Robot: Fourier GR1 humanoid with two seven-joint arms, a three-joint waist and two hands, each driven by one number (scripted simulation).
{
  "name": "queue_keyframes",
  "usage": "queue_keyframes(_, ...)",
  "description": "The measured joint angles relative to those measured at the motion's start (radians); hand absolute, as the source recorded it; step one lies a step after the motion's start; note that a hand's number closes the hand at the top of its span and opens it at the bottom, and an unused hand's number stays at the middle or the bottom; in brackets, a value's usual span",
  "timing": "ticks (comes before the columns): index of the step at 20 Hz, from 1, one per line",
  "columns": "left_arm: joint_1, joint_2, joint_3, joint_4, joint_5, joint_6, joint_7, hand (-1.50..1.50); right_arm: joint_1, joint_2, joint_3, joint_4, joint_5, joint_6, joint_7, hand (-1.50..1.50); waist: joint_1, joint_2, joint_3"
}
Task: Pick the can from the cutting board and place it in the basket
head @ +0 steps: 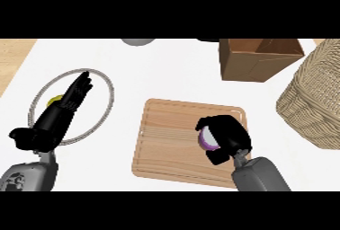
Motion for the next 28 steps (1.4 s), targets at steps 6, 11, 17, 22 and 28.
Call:
queue_keyframes(6,-0.010,-0.019,-0.003,0.015,-0.017,0.002,-0.003,0.00,-0.007,-0.008,0.023,0.032,0.058,-0.047,-0.059,1.50,0.000,-0.005,-0.002)
queue_keyframes(11,-0.006,-0.028,-0.013,-0.006,-0.024,0.005,0.014,0.00,-0.027,0.028,-0.038,0.073,0.105,-0.101,0.060,1.50,0.004,-0.004,0.000)
queue_keyframes(17,-0.011,-0.022,-0.007,-0.022,-0.010,-0.006,0.031,0.00,-0.089,0.067,-0.164,0.165,0.135,-0.245,0.372,1.50,0.014,0.001,0.000)
queue_keyframes(22,-0.024,-0.022,0.002,0.021,-0.017,-0.007,0.002,0.00,-0.171,0.072,-0.138,0.240,0.115,-0.394,0.514,1.50,0.010,0.004,0.001)
queue_keyframes(28,-0.027,-0.025,0.000,0.032,-0.023,-0.009,-0.004,0.00,-0.238,0.073,-0.111,0.169,0.001,-0.609,0.567,1.50,0.010,0.004,0.003)
